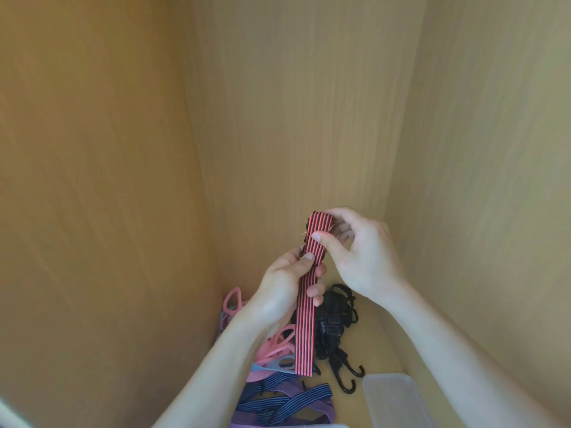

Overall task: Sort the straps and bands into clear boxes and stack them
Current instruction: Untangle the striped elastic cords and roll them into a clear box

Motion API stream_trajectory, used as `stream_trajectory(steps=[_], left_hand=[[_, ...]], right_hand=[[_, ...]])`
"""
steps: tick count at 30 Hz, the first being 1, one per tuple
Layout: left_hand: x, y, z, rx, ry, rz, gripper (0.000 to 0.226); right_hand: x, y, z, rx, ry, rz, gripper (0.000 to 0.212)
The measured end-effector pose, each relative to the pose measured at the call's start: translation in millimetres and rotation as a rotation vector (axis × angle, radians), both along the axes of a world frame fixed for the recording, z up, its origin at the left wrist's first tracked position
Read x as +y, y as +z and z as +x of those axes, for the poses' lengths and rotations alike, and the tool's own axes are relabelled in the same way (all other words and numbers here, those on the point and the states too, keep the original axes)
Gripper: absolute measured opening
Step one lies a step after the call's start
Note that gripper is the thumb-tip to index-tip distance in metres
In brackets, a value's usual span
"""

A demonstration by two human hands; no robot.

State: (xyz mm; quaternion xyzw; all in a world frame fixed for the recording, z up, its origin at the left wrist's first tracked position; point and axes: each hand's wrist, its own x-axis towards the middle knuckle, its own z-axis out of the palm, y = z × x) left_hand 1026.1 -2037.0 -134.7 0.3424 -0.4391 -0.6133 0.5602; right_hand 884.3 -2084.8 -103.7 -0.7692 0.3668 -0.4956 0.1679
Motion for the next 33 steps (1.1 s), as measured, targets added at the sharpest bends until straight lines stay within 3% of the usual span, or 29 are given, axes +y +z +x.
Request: stream_trajectory(steps=[6,10,16,19,23,27,33], left_hand=[[0.1,-4.2,-3.6,0.062,0.047,0.019,0.027],[-0.1,-4.9,1.6,0.063,0.021,0.075,0.021],[-1.6,-15.0,6.3,-0.06,0.07,0.124,0.034],[-1.7,-17.4,7.0,-0.115,0.101,0.143,0.042],[-4.1,-17.0,9.9,-0.12,0.161,0.175,0.031],[-1.3,-16.1,13.5,-0.075,0.089,0.151,0.035],[1.4,-17.3,25.6,0.002,-0.105,0.057,0.061]], right_hand=[[4.7,-4.4,2.1,0.052,-0.007,-0.096,0.031],[6.7,-11.8,2.9,0.085,0.005,-0.185,0.031],[11.0,-25.7,5.7,0.205,-0.032,-0.384,0.034],[11.3,-29.0,5.8,0.232,-0.018,-0.378,0.036],[13.2,-37.5,6.7,0.242,0.009,-0.335,0.036],[14.2,-38.4,4.5,0.255,0.032,-0.35,0.036],[17.2,-34.3,0.6,0.354,0.077,-0.356,0.042]])
